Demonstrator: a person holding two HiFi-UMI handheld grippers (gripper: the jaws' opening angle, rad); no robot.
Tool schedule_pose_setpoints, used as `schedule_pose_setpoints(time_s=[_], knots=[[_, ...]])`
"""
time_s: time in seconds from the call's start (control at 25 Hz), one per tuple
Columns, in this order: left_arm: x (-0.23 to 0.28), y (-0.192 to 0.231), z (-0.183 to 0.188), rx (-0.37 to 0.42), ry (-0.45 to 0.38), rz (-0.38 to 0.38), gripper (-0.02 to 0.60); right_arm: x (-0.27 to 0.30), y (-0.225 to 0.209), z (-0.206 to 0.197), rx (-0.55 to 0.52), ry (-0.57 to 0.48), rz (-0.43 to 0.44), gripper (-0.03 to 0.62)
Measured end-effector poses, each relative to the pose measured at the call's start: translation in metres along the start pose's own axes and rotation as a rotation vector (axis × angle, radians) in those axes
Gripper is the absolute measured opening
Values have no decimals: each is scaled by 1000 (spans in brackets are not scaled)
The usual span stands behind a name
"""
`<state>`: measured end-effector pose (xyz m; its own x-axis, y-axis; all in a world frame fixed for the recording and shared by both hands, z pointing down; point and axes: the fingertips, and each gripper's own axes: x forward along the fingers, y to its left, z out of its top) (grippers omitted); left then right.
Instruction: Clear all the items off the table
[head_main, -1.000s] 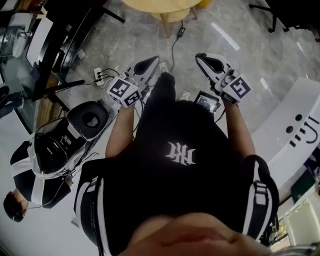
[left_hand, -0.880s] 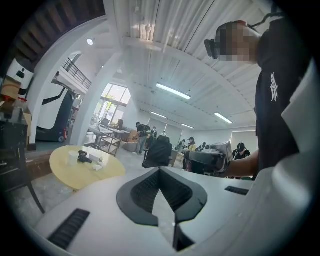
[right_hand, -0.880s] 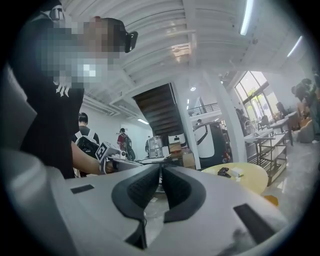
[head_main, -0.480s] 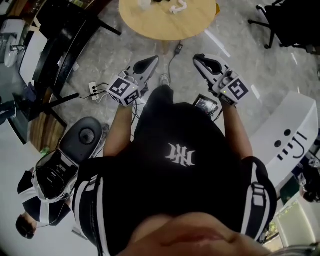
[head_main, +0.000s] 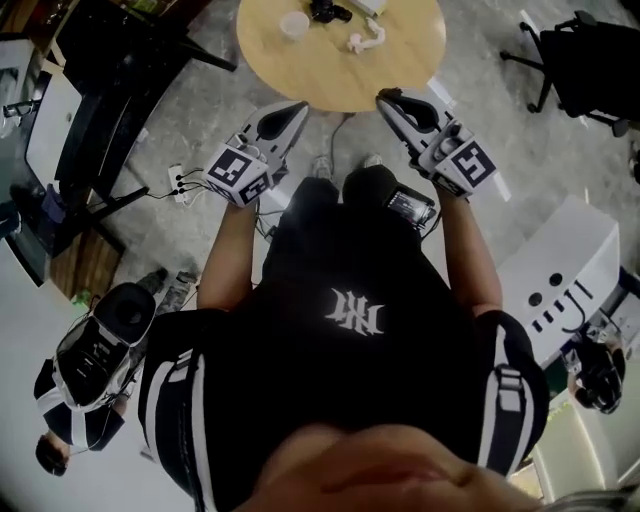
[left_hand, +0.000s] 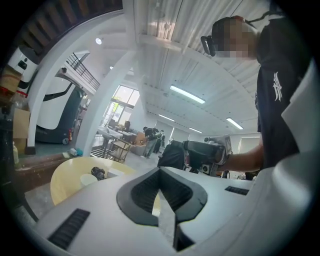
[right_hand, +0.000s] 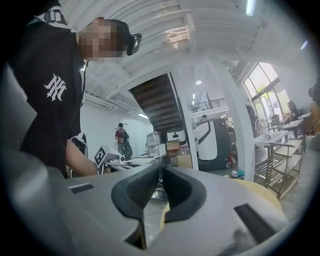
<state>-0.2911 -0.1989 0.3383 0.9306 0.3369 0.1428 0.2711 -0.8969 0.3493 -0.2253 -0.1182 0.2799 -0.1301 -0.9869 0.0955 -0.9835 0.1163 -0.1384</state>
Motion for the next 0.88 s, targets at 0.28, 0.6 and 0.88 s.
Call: schedule_pose_setpoints(time_s=[0.28, 0.6, 0.88], knots=[[34, 64, -14, -47, 46, 149, 12, 55, -70, -33, 35, 19, 151, 94], [50, 146, -30, -106, 22, 284, 12, 142, -129, -76, 59, 55, 244, 164], [70, 205, -77, -156, 23, 245, 12, 206, -165, -159, 68, 139, 158, 288]])
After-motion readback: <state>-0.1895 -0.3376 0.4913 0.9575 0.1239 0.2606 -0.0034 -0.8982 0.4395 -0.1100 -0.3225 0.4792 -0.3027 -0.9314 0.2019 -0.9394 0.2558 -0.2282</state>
